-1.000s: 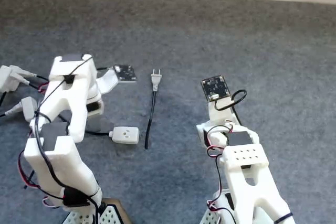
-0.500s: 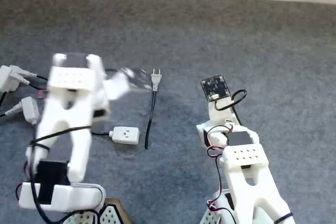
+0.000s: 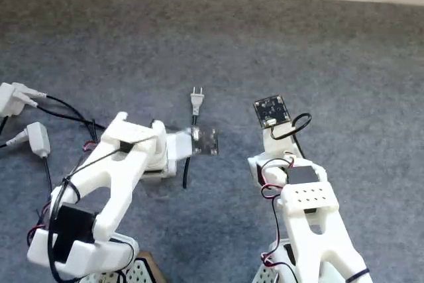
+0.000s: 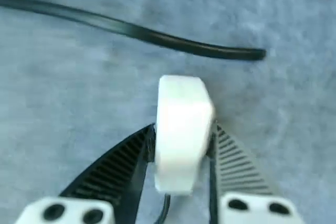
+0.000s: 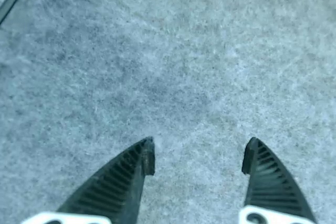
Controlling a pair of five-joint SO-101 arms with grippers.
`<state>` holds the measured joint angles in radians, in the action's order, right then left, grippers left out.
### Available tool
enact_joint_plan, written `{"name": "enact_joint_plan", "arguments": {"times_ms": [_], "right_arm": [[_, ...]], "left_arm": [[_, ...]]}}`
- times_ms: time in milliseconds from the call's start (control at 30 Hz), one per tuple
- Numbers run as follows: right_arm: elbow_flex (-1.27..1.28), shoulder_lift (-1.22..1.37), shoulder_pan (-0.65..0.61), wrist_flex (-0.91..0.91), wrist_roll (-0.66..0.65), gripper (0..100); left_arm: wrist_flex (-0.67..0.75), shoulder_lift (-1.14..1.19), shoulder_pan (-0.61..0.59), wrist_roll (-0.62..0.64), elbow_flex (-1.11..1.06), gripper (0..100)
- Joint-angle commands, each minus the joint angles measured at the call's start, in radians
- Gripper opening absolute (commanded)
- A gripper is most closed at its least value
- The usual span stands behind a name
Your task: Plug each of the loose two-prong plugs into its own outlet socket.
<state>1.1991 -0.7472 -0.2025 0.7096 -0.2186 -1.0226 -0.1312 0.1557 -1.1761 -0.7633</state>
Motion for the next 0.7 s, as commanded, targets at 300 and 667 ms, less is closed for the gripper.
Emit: {"name": "enact_joint_plan", "arguments": {"times_ms": [300, 667], "right_arm": [[-0.007, 0.002, 0.002, -0.018, -0.012, 26.6], [-0.007, 0.002, 0.002, -0.018, -0.012, 26.6]], "left_arm": [[0.032, -0.016, -0.024, 0.002, 0.039, 14], [-0.595, -0.027, -0.007, 0.003, 0.193, 0]]}}
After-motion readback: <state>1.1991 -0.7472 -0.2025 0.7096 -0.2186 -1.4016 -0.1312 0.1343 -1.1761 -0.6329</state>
